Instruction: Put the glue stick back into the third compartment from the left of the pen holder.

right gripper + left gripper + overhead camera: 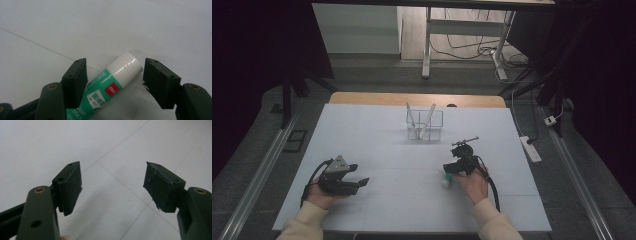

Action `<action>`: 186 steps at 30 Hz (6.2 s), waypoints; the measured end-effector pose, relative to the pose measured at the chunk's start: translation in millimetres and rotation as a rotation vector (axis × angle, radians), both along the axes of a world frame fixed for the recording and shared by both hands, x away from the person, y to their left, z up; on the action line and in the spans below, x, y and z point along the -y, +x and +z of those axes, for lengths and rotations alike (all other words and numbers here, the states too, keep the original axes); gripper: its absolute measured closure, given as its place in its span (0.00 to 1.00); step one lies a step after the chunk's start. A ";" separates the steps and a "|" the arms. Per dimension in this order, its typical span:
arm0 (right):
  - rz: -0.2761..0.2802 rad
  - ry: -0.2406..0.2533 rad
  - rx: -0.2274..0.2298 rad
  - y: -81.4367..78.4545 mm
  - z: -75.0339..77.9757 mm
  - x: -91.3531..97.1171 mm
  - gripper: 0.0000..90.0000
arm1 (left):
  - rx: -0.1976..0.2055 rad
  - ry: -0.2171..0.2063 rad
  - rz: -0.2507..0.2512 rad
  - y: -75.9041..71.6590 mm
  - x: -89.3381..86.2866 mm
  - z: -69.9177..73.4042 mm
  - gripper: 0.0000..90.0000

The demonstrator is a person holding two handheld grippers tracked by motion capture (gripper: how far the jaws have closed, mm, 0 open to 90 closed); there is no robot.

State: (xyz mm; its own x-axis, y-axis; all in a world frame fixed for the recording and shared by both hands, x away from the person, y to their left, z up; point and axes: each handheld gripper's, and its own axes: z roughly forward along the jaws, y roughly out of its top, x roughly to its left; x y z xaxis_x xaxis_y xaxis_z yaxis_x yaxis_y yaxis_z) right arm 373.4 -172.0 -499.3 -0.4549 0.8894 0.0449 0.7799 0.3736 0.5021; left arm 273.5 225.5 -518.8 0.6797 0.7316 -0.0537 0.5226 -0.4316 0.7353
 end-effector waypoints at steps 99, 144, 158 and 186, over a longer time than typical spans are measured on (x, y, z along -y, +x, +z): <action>0.165 0.219 0.234 2.6 33.3 27.2 0.72 | -0.009 0.032 0.018 2.2 -1.6 -4.0 0.34; 0.169 0.348 0.407 9.5 53.6 33.5 0.72 | -0.003 0.033 0.029 2.1 -3.6 -2.8 0.34; 0.177 0.382 0.446 17.0 64.9 27.2 0.72 | -0.006 0.034 0.027 2.6 -3.4 -3.5 0.34; 0.149 0.425 0.489 45.1 82.3 16.9 0.72 | -0.007 0.033 0.028 3.0 -4.0 -3.7 0.34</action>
